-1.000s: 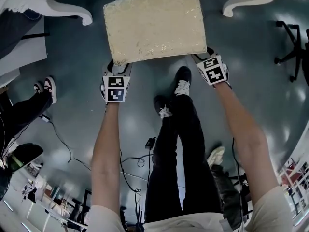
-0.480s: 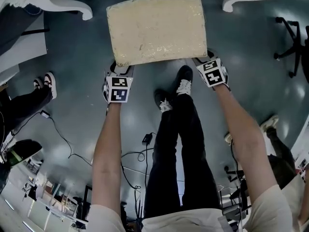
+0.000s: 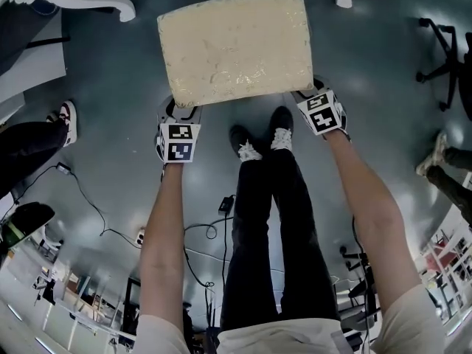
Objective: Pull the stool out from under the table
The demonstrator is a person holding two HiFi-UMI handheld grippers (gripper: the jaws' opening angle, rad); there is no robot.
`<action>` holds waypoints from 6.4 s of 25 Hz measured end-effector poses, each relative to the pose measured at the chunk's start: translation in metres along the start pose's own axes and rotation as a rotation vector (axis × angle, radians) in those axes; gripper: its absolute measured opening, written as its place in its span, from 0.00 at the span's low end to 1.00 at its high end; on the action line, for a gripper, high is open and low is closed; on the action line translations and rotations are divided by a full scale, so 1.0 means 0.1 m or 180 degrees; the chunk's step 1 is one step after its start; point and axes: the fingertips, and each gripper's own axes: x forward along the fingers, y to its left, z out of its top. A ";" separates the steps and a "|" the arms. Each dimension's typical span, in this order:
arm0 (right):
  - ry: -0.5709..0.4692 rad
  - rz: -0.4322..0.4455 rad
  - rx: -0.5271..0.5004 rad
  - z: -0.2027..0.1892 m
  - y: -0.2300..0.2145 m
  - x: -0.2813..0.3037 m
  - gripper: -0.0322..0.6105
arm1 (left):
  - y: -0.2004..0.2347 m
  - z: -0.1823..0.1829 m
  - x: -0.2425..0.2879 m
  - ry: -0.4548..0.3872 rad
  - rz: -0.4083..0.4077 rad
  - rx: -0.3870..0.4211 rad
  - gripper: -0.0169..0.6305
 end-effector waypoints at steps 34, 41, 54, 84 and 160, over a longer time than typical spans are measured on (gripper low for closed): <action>0.0091 0.0036 0.0062 -0.81 0.45 -0.45 0.42 | -0.74 -0.69 -0.61 0.0037 0.0076 -0.0534 0.42; 0.0043 0.0174 0.0019 -0.84 0.70 -0.83 0.37 | -0.80 -0.65 -0.91 -0.0038 0.0049 -0.0655 0.42; -0.0013 0.0169 0.0011 -0.32 0.98 -1.64 0.37 | -0.75 -0.06 -1.59 -0.0219 0.0031 -0.0609 0.42; -0.0633 -0.0014 0.0502 0.32 1.50 -3.80 0.37 | -1.47 1.11 -3.35 -0.0783 -0.0011 -0.1117 0.42; -0.1500 0.0402 0.0557 0.72 1.51 -5.22 0.13 | -1.93 1.88 -4.82 -0.1357 0.0195 -0.1018 0.05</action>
